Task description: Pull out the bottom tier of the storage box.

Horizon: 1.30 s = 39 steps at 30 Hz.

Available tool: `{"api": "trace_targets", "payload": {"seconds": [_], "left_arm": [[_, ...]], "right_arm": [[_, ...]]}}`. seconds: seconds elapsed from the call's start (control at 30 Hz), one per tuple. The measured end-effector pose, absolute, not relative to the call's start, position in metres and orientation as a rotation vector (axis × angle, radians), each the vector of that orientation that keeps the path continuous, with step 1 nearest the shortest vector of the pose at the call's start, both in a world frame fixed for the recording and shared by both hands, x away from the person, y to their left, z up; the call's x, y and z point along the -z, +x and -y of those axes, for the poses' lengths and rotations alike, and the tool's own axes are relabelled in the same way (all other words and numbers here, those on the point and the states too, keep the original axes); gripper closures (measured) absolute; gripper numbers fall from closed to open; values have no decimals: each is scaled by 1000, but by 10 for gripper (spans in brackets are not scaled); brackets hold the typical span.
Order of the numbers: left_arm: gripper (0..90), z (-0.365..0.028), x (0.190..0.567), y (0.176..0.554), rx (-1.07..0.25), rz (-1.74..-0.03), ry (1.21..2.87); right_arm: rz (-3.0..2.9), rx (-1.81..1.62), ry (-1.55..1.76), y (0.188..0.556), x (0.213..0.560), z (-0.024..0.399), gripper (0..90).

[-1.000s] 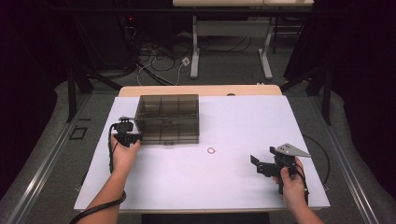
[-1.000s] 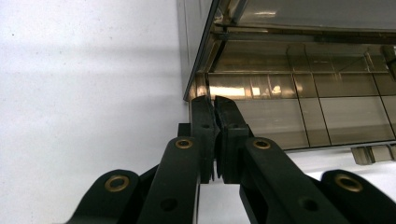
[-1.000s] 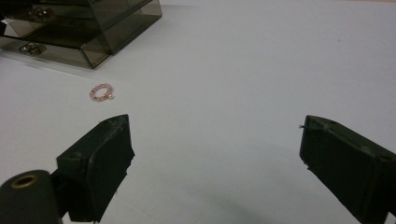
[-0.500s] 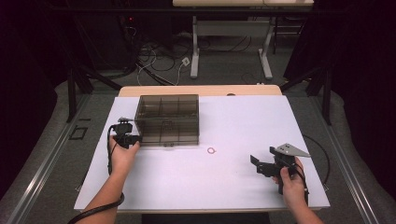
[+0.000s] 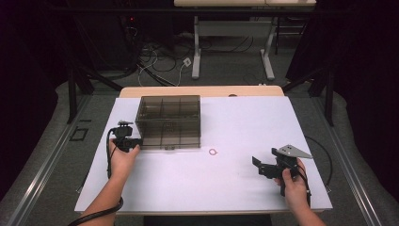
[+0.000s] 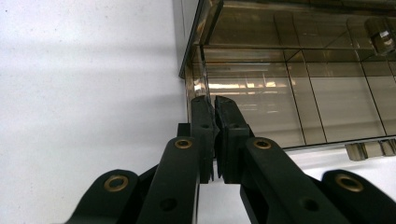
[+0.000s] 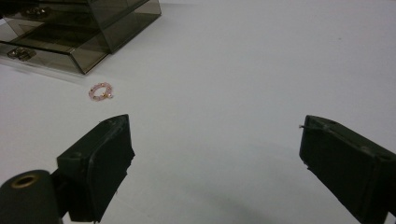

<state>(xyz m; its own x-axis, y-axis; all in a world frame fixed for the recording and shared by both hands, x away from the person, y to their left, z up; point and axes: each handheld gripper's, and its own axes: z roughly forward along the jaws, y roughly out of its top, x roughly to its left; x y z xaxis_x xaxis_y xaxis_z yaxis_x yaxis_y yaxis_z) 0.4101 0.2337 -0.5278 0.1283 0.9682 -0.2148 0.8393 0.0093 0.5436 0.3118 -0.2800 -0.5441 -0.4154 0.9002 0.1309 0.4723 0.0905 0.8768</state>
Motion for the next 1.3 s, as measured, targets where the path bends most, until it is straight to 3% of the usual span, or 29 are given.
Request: {"api": "trace_targets", "payload": {"seconds": [1.3], "left_arm": [[873,-238,528,394,-289,-1720,1870]], "right_arm": [[-1925,-1275,1343,312,544,279,92]]}}
